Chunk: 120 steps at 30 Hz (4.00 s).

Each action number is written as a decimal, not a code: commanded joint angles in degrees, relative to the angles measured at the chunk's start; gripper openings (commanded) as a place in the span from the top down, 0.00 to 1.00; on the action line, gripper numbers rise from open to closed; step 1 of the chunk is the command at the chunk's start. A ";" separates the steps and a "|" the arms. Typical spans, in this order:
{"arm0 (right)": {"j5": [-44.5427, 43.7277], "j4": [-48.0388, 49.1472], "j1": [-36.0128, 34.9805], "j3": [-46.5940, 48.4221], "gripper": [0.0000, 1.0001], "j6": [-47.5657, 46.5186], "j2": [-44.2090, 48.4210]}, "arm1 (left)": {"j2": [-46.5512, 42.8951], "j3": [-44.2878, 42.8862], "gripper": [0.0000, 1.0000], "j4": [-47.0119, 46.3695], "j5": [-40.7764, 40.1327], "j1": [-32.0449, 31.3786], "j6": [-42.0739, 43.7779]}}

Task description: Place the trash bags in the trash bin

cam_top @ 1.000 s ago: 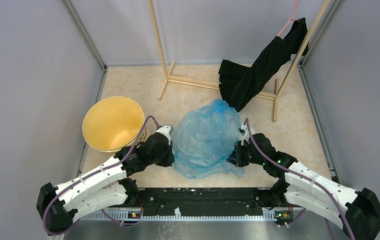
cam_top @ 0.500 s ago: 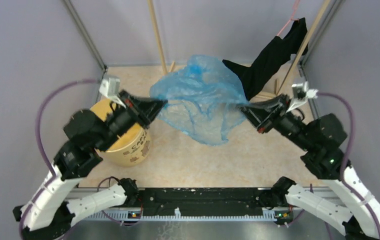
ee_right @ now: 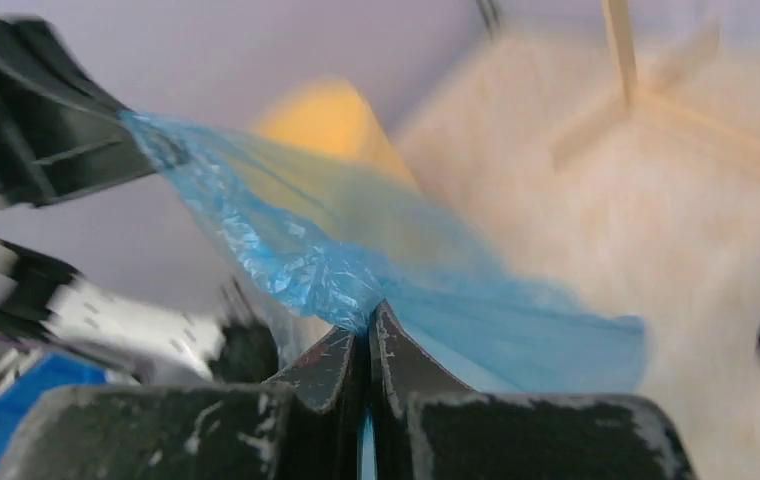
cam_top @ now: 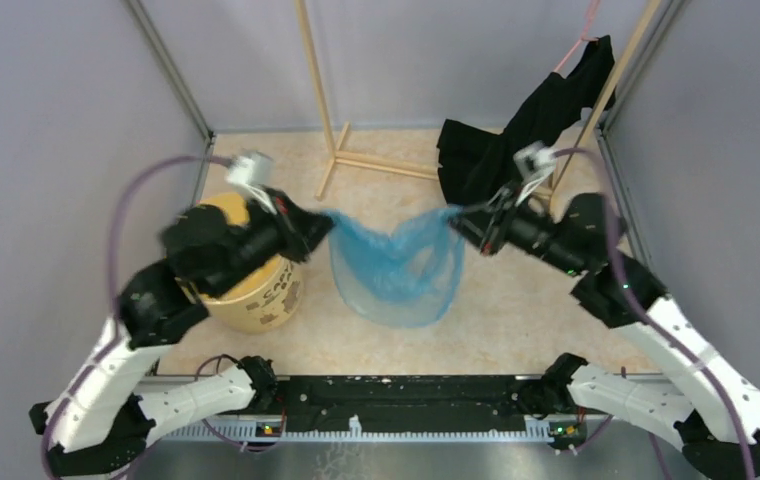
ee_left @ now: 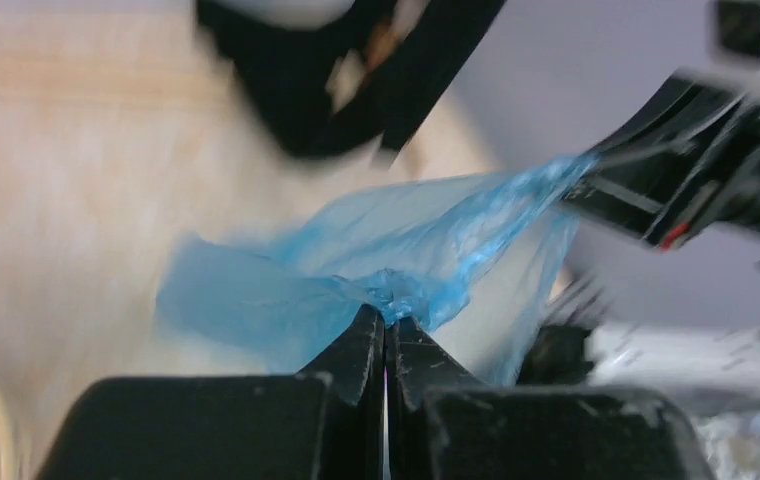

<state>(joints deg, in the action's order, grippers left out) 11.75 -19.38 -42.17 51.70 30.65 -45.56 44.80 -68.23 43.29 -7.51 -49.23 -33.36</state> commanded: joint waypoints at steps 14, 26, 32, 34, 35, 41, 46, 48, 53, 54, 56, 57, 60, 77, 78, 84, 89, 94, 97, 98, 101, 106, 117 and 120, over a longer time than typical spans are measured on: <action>-3.12 14.71 -0.16 -17.96 1.00 5.07 10.65 | -6.24 13.34 1.00 -8.46 -2.89 0.10 -1.84; 0.72 11.87 -0.28 5.14 1.00 -7.15 3.59 | -1.61 -1.81 1.00 -16.83 -4.37 0.10 7.41; -2.97 20.40 -0.27 -26.45 1.00 9.00 12.72 | -4.87 20.44 1.00 -14.14 -0.73 0.06 -1.52; -4.88 22.98 -0.19 -27.79 1.00 10.10 15.51 | -5.53 17.69 1.00 -12.55 -3.39 0.10 -0.27; -6.25 22.35 -0.22 -25.51 1.00 8.40 15.61 | -5.42 15.23 1.00 -12.25 -4.08 0.10 1.27; -3.95 7.29 -0.28 3.72 1.00 -7.80 4.06 | 1.74 -8.22 1.00 -10.14 -0.22 0.10 9.00; -5.52 8.22 -0.19 1.90 1.00 -6.68 8.07 | -3.87 1.93 1.00 -16.63 -2.47 0.10 5.11; -6.84 10.26 -0.21 -5.94 1.00 -1.85 10.95 | -5.74 6.94 1.00 -16.33 -4.15 0.10 2.57; -5.05 13.40 -0.22 -11.46 1.00 1.85 14.66 | -4.38 5.39 1.00 -11.36 -6.97 0.10 2.22; -6.12 11.51 -0.22 -9.26 1.00 0.12 14.30 | -3.80 4.20 1.00 -11.00 -6.93 0.10 2.86; -7.93 8.11 -0.24 -4.65 1.00 -3.36 13.18 | -2.78 2.40 1.00 -10.44 -6.82 0.10 3.80; -8.51 7.00 -0.20 -3.02 1.00 -4.70 12.61 | -2.49 1.91 1.00 -10.29 -6.82 0.10 3.98; -9.52 6.70 -0.23 -3.08 1.00 -5.20 11.74 | -2.69 3.41 1.00 -10.93 -6.53 0.10 2.84; -17.92 0.87 -0.21 -3.32 1.00 -7.47 23.87 | 2.77 3.58 0.02 -6.25 -5.11 0.10 4.41; -18.78 -0.49 -0.27 -3.09 1.00 -7.76 25.07 | 3.26 2.88 0.02 -4.86 -6.45 0.10 5.07; -24.34 -7.22 -0.27 0.53 1.00 -10.09 31.67 | 8.49 -6.96 0.01 9.07 -23.26 0.10 7.00; -25.38 -8.64 -0.26 1.45 1.00 -10.59 34.48 | 15.05 -11.11 0.01 20.93 -38.68 0.37 2.19; -25.08 -9.90 -0.14 1.47 1.00 -10.56 35.08 | 17.67 -8.15 0.02 19.31 -38.93 6.48 2.92; -24.89 -10.51 -0.28 2.00 1.00 -10.57 35.53 | 17.47 -4.94 0.02 15.19 -35.12 10.99 5.72; -24.93 -10.83 -0.21 2.26 1.00 -10.59 35.62 | 17.24 -3.66 0.04 14.03 -33.98 11.60 6.35; -24.97 -11.82 -0.27 2.85 1.00 -10.54 35.84 | 17.19 -1.50 0.21 11.28 -31.95 12.22 7.92; -24.82 -11.80 -0.19 2.17 1.00 -9.58 36.33 | 18.02 -0.08 0.54 8.65 -29.90 12.19 11.20; -24.22 -10.53 -0.20 1.40 1.00 -8.57 35.59 | 26.58 -9.69 1.00 6.98 -5.10 10.16 19.04; -23.89 -10.26 -0.26 1.29 1.00 -8.14 35.29 | 30.56 -15.09 1.00 7.31 -5.35 3.44 17.25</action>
<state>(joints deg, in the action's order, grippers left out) -12.53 -31.35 -42.22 52.25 21.65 -9.85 71.94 -76.05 52.73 -19.51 -39.18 -16.51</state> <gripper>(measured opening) 0.003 0.026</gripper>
